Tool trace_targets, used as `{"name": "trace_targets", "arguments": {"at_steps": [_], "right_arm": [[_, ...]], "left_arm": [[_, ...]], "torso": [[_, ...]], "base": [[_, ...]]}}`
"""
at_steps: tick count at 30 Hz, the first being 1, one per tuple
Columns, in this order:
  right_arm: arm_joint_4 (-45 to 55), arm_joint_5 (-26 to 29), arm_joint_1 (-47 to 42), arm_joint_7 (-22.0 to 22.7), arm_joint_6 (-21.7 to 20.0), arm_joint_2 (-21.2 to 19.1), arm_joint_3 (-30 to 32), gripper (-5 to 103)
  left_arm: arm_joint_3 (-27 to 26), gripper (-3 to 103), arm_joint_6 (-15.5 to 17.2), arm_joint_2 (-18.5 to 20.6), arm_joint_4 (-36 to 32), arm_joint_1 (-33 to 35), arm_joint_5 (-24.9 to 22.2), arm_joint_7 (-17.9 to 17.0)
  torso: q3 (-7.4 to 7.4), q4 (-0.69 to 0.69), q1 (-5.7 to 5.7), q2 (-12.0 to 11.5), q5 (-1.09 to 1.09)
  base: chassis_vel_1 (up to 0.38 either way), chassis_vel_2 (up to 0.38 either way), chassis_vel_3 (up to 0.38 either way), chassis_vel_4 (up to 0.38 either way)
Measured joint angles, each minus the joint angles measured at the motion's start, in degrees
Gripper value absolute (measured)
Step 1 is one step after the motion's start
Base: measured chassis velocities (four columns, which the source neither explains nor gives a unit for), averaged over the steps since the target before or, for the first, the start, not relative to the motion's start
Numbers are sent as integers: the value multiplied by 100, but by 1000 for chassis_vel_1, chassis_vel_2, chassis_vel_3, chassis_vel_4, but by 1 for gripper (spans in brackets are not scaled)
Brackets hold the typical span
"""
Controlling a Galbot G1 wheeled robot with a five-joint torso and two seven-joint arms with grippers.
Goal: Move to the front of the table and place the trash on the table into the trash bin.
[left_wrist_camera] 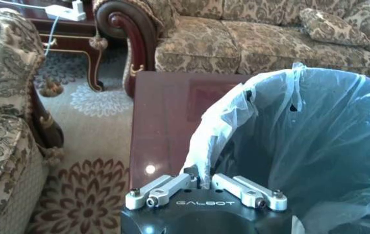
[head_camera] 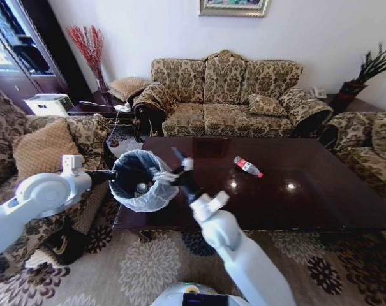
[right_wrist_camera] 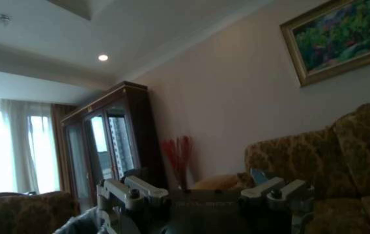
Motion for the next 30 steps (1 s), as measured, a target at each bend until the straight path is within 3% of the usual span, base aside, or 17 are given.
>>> {"name": "trace_targets", "arguments": {"at_steps": [4,7,18,22,25,29,30], "right_arm": [[-260,100,-290,-25,199,-158,738,100],[-310,149,-360,-68,260,-223,863,100],[-675,22,-426,-279,613,-286,1081,100],[-805,22,-427,-296,647,-272,1115,100],[-905,30,-383,-297,669,-246,1122,100],[-1095,33,-265,-328,677,-255,1123,100],[-1218,48,-186,-345,675,-258,1121,100]], "left_arm": [[58,0,-33,-76,-21,-4,55,7],[62,0,-34,-102,-53,11,60,7],[38,0,-34,-173,-187,41,83,-24],[30,0,-34,-201,-213,34,76,-25],[30,0,-31,-223,-239,35,75,-26],[29,0,-29,-236,-251,37,72,-25],[29,0,-27,-236,-253,36,71,-24]], "torso": [[1,-1,2,-1,-2],[0,-1,2,-1,-2],[0,0,1,-1,4],[0,-2,1,-1,-7],[1,0,2,-1,5],[1,-2,1,-1,-8],[0,0,0,0,3]], "base": [[-32,-26,32,26],[-90,-97,103,77],[-206,-218,219,213],[-308,-315,299,302],[-326,-331,361,328],[-383,-359,378,374],[-356,-361,389,372]]}}
